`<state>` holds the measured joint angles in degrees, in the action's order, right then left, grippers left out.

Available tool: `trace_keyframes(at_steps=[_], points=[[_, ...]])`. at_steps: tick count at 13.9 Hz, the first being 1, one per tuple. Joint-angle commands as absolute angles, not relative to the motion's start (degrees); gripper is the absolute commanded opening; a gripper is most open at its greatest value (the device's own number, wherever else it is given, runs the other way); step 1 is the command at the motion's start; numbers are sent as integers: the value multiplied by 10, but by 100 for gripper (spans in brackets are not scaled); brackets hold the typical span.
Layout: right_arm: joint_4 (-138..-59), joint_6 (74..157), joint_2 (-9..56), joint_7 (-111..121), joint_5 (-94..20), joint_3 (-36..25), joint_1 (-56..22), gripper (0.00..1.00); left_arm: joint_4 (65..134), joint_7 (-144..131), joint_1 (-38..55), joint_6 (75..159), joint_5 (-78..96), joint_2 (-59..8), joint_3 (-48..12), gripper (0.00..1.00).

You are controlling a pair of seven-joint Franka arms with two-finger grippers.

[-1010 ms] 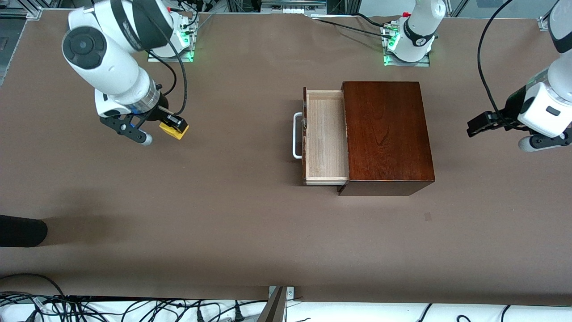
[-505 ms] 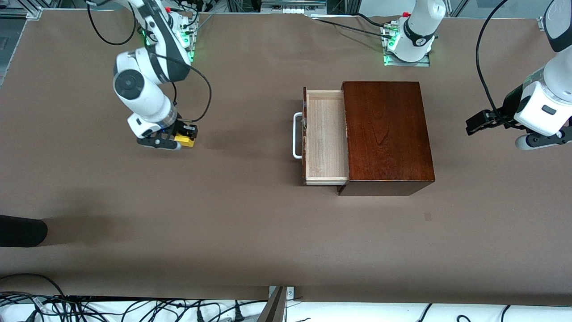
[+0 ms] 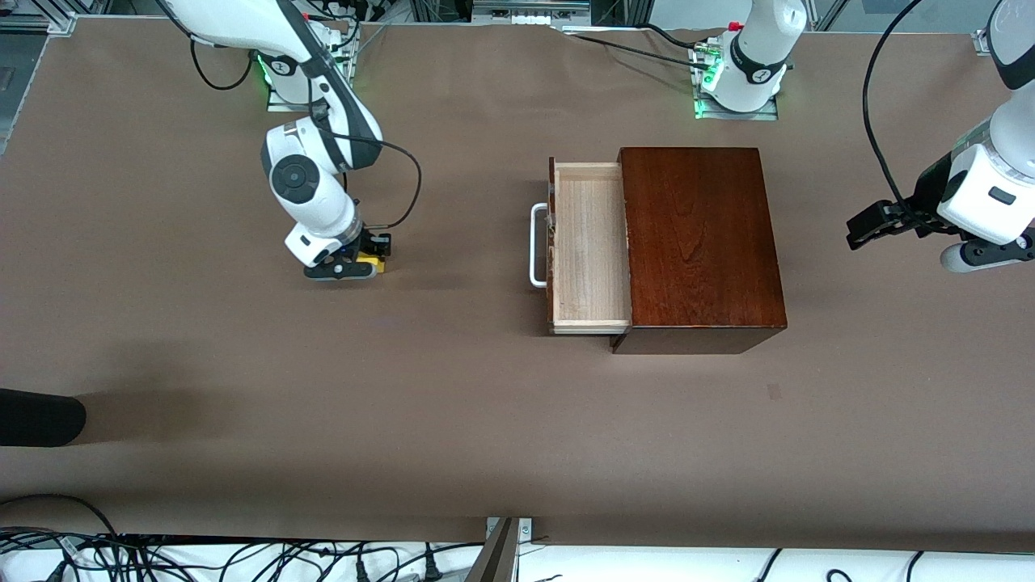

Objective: Open drawer, take yellow block, close drawer

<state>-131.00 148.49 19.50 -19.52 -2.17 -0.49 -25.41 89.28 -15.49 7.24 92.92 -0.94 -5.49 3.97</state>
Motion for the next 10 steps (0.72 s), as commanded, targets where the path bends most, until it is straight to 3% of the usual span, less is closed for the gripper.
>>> trace_keyframes(at_steps=[1, 2, 3, 4, 5, 7, 10], points=[[-1306, 1489, 191, -180, -32, 5, -254, 0, 886, -156, 59, 924, -13, -45, 46, 100], [-1306, 1488, 189, -181, -32, 5, -254, 0, 885, -161, 59, 926, 1, -47, 45, 100], [-1305, 1487, 189, -184, -32, 5, -254, 17, 885, -165, 59, 929, 10, -49, 45, 100], [-1304, 1485, 188, -187, -33, 5, -254, 67, 885, -168, 61, 929, 10, -51, 44, 100], [-1303, 1484, 184, -185, -33, 5, -254, 100, 885, -167, 58, 929, 17, -51, 43, 100], [-1293, 1445, 164, -184, -34, 4, -254, 100, 885, -162, 57, 929, 38, -59, 44, 100], [-1220, 1310, 135, -180, -36, -31, -252, 100, 875, -180, 76, 926, 38, -62, 36, 100]])
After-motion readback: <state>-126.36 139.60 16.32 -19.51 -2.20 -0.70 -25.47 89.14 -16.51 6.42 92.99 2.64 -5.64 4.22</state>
